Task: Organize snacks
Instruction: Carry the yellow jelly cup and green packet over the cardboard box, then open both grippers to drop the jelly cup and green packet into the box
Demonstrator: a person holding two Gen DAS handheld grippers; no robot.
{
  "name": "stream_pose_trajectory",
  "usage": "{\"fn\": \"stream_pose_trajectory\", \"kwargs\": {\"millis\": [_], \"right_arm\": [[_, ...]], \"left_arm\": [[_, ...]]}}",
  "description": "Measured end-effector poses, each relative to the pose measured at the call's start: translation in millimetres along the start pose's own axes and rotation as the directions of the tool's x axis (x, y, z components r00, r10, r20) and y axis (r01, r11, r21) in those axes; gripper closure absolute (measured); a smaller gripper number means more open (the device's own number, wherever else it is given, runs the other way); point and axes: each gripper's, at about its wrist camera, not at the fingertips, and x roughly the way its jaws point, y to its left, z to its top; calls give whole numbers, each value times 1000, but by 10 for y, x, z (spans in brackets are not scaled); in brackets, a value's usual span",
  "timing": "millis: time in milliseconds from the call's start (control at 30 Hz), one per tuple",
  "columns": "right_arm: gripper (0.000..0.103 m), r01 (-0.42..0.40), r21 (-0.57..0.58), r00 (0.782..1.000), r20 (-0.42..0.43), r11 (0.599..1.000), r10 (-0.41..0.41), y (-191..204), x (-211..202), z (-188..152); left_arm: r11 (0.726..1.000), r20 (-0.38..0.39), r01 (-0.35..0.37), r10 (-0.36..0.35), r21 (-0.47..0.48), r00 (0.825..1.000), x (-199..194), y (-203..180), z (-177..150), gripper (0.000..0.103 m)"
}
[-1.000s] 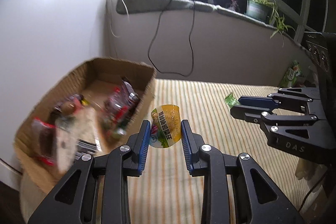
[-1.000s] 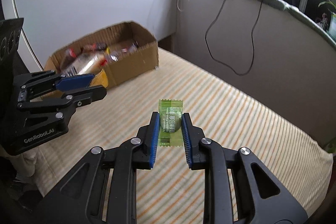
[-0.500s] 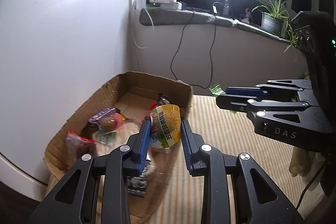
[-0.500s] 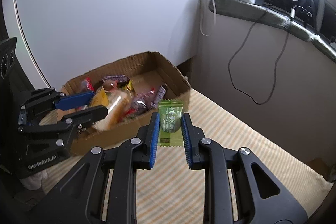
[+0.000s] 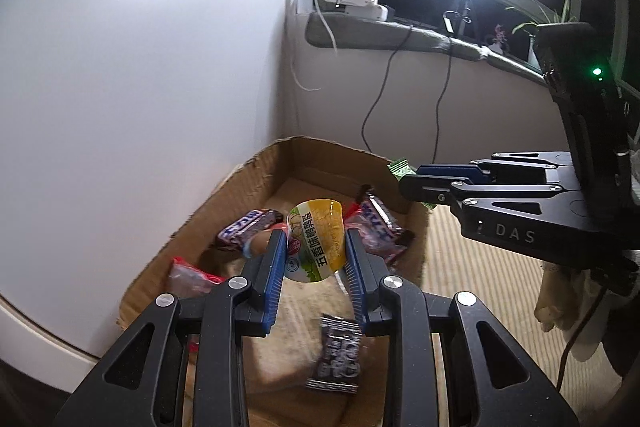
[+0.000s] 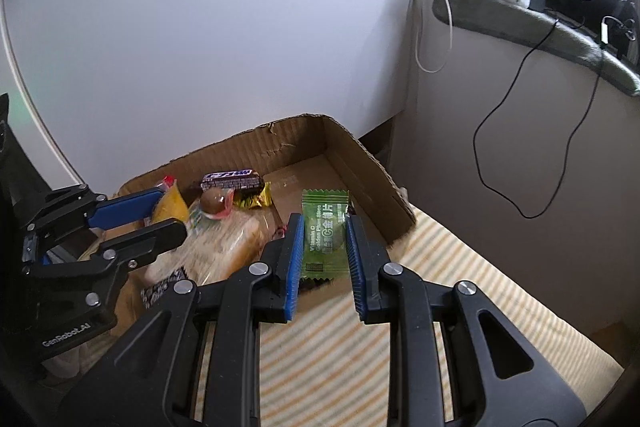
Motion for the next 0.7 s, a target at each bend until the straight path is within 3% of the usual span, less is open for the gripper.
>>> {"fn": "stream_pose_trajectory", "kwargs": {"millis": [700], "right_arm": [[81,-39,-3,998,-52,999,39,13,487,126]], "left_arm": [[999,-24,-23,23,-25,999,133,138,22,75]]}}
